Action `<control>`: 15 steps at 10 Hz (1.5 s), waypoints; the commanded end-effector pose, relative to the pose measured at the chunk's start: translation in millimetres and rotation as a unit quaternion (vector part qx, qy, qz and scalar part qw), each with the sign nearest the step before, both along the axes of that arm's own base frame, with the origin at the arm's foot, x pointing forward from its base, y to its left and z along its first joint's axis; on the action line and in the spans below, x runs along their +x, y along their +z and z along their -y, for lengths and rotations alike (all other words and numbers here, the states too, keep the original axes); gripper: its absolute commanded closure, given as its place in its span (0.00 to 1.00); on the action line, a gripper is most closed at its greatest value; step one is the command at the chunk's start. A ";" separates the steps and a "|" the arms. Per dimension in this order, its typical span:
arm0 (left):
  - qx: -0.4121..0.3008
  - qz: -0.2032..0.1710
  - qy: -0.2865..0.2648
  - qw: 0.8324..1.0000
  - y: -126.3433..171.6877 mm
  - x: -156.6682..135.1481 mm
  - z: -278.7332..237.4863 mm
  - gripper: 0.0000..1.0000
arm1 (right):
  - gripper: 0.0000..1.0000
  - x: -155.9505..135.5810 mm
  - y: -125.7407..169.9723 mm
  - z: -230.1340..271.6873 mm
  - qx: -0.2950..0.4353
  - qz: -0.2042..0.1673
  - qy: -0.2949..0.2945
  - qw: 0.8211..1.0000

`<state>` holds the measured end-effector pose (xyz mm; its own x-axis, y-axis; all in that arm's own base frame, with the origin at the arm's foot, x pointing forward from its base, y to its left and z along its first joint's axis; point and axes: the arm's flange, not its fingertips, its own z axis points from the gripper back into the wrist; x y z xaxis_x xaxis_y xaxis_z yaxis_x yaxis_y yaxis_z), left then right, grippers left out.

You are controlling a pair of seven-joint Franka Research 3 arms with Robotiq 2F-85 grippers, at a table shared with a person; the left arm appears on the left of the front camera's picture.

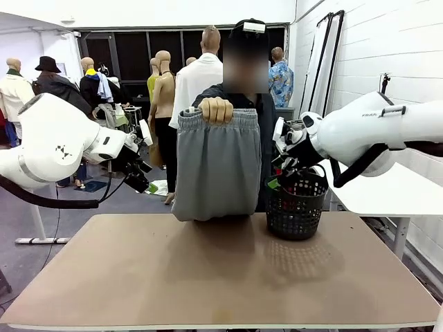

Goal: Fold the training pants.
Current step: Grab both ends of the Training pants handed by a person.

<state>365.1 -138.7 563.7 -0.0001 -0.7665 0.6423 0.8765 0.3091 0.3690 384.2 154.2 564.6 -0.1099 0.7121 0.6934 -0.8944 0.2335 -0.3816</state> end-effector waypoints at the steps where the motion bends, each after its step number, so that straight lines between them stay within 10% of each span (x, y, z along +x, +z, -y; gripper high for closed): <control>1: -0.032 -0.014 -0.074 0.997 -5.2 15.8 -5.0 0.00 | 0.00 11.0 -5.0 5.2 0.038 0.003 0.048 0.998; 15: -0.121 0.020 -0.166 0.978 -21.6 47.3 20.1 0.00 | 0.00 24.3 -9.6 -6.0 0.120 0.005 0.070 0.990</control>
